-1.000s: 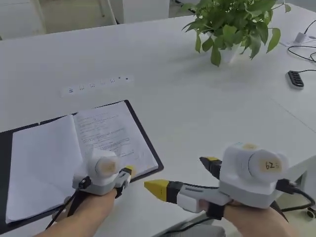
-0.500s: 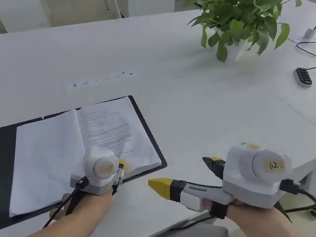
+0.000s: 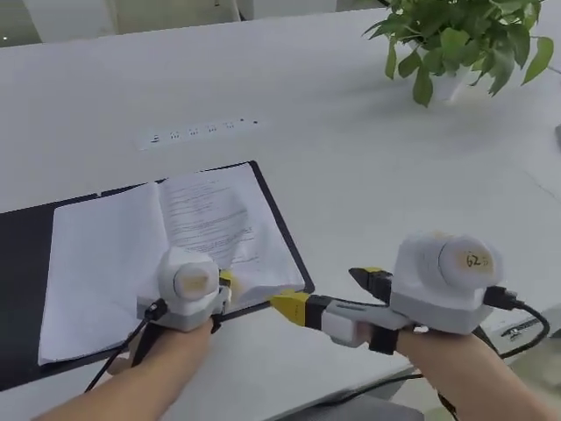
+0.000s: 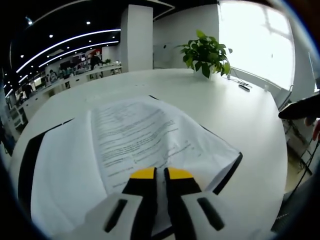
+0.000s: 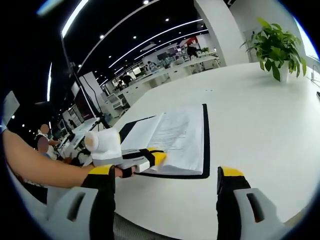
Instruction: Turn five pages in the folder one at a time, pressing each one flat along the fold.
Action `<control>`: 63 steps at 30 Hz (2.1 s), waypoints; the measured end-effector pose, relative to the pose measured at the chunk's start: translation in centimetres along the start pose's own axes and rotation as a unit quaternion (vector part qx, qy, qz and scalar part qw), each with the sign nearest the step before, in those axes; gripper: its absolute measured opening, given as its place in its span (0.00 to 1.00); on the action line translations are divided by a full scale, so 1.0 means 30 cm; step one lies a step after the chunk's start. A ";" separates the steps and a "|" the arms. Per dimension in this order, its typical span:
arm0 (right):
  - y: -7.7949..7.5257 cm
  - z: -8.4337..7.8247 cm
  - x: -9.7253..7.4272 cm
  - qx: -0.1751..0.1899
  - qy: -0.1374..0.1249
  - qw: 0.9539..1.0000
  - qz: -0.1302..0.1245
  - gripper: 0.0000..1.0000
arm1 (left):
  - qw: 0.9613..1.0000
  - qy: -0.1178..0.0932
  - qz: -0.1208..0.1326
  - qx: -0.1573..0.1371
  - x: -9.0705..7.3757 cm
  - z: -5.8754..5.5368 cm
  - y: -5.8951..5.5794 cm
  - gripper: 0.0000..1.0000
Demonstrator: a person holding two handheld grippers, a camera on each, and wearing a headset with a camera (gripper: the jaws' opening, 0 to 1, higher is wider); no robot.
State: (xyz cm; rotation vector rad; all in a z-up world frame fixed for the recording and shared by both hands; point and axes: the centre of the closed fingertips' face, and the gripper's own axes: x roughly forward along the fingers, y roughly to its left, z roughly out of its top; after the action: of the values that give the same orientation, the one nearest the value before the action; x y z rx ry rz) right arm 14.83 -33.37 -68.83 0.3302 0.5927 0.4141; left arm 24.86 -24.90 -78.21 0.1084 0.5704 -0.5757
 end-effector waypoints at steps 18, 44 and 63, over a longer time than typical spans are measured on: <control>-0.044 -0.092 0.237 0.102 0.045 0.993 0.037 0.58 | 1.000 -0.003 0.004 -0.010 -0.001 0.000 0.000 0.05; -0.174 -0.138 0.279 0.164 0.043 0.985 -0.042 0.00 | 1.000 0.005 0.001 -0.025 -0.001 0.002 -0.001 0.05; 0.095 0.072 0.253 0.139 -0.032 0.989 0.046 0.00 | 0.999 0.020 -0.028 -0.026 -0.232 -0.025 0.085 0.13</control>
State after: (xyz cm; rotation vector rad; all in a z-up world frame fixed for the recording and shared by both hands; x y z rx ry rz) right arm 21.04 -27.77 -69.53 0.6380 0.5738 0.4083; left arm 21.10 -19.20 -75.23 0.0550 0.6287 -0.6132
